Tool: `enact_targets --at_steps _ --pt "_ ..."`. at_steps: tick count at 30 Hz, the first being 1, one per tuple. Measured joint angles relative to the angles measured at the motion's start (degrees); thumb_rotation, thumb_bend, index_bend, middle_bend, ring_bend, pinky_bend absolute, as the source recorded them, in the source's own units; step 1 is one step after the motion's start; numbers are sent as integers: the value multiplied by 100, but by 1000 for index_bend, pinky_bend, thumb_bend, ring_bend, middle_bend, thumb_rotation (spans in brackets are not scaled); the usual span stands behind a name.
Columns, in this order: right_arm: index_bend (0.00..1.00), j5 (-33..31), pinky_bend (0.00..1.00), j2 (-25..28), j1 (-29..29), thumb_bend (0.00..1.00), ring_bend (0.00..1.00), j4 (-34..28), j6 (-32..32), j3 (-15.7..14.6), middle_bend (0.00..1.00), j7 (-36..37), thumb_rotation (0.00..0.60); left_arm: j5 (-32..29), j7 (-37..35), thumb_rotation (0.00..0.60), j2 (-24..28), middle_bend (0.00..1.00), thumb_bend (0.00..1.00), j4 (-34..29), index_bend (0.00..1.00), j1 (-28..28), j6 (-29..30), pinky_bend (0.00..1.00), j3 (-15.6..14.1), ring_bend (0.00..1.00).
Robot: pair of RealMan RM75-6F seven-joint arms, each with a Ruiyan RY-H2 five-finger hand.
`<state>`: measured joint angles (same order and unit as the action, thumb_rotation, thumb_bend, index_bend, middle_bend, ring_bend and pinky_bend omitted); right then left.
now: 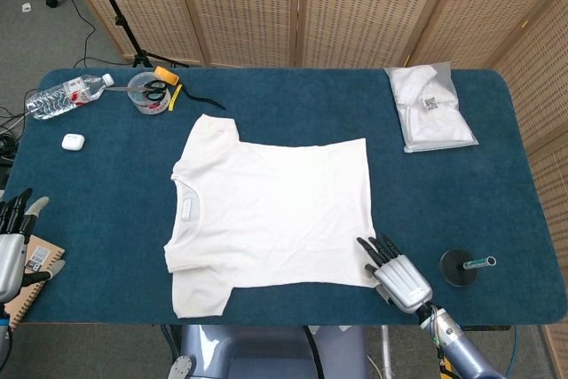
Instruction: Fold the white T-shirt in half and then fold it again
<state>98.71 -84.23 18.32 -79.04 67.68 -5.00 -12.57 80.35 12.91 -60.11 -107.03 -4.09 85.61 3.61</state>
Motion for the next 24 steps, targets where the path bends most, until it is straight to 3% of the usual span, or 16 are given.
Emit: enact_targets --at_steps 5,9,16,24 --pt "585 27 0 -33 23 439 0 88 32 -28 0 51 600 71 12 600 -20 0 0 12 0 -15 -42 0 -44 0" --pt "602 60 0 -90 29 475 0 192 137 -27 0 118 600 300 -20 600 -59 0 0 75 0 -28 -42 0 -112 0" --pt "609 110 0 -94 32 508 0 208 277 -47 0 228 600 1184 -302 600 -173 0 0 447 2 -105 -52 0 -374 0" --pt "614 139 0 -73 41 517 0 180 355 -74 0 260 600 2821 -856 600 -712 0 0 1783 273 -385 -88 0 -900 0"
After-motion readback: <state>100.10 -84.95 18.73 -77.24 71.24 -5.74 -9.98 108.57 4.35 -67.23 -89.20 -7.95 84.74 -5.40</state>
